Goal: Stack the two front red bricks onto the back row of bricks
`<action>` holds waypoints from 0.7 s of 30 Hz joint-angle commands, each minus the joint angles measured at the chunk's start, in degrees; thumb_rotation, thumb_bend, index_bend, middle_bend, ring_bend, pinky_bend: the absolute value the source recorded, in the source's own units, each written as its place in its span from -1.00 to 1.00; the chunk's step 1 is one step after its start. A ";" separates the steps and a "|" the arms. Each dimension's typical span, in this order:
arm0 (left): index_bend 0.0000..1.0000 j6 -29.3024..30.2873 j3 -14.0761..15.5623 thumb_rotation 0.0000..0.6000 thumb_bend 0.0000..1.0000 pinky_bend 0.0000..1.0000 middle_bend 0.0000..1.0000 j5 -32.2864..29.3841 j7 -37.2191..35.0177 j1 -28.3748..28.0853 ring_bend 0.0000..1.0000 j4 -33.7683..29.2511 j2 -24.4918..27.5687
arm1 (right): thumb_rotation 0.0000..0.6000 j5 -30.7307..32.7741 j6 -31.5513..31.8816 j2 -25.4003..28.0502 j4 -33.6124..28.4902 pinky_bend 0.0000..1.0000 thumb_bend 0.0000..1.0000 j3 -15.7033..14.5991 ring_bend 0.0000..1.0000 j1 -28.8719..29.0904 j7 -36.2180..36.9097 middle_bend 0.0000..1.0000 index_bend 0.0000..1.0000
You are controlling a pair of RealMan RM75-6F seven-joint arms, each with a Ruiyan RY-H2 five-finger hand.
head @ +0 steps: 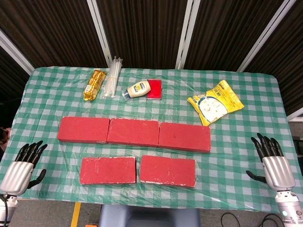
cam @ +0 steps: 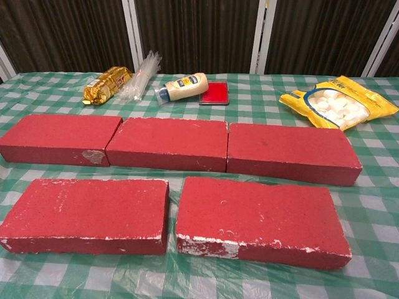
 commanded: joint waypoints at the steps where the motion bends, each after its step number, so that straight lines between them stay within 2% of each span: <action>1: -1.00 0.63 -0.19 1.00 -0.16 -0.93 -1.00 -0.48 1.65 0.08 -1.00 0.05 -0.75 | 1.00 0.00 -0.16 0.18 -0.17 -1.00 -0.66 -0.14 -1.00 -0.03 0.02 -1.00 -1.00; 3: -1.00 -0.64 0.57 1.00 -0.16 -0.93 -1.00 0.40 -0.03 -0.54 -1.00 -0.30 -0.56 | 1.00 -0.27 -0.29 0.40 -0.31 -1.00 -0.67 -0.42 -1.00 -0.08 0.06 -1.00 -1.00; 7: -1.00 -5.09 2.69 1.00 -0.18 -0.93 -1.00 4.22 -8.03 -3.72 -1.00 0.15 -0.01 | 1.00 -1.23 0.10 0.69 -0.49 -1.00 -0.66 -0.89 -1.00 -0.30 0.43 -1.00 -1.00; 12: -1.00 -13.96 5.36 1.00 -0.26 -0.95 -1.00 8.20 -15.29 -9.83 -1.00 -0.68 0.22 | 1.00 -2.34 -0.24 0.94 -0.66 -1.00 -0.67 -1.61 -1.00 -0.25 1.02 -1.00 -1.00; 18: -1.00 -21.43 6.16 1.00 -0.28 -0.99 -1.00 8.20 -13.88 -14.26 -1.00 -2.95 -1.49 | 1.00 -4.45 -0.26 1.74 -1.03 -1.00 -0.67 -2.84 -1.00 -0.31 2.58 -1.00 -1.00; 21: -1.00 -22.70 5.75 1.00 -0.28 -1.00 -1.00 7.40 -11.34 -15.16 -1.00 -4.49 -2.49 | 1.00 -5.53 -0.06 2.44 -1.12 -1.00 -0.67 -3.43 -1.00 -0.38 4.27 -1.00 -1.00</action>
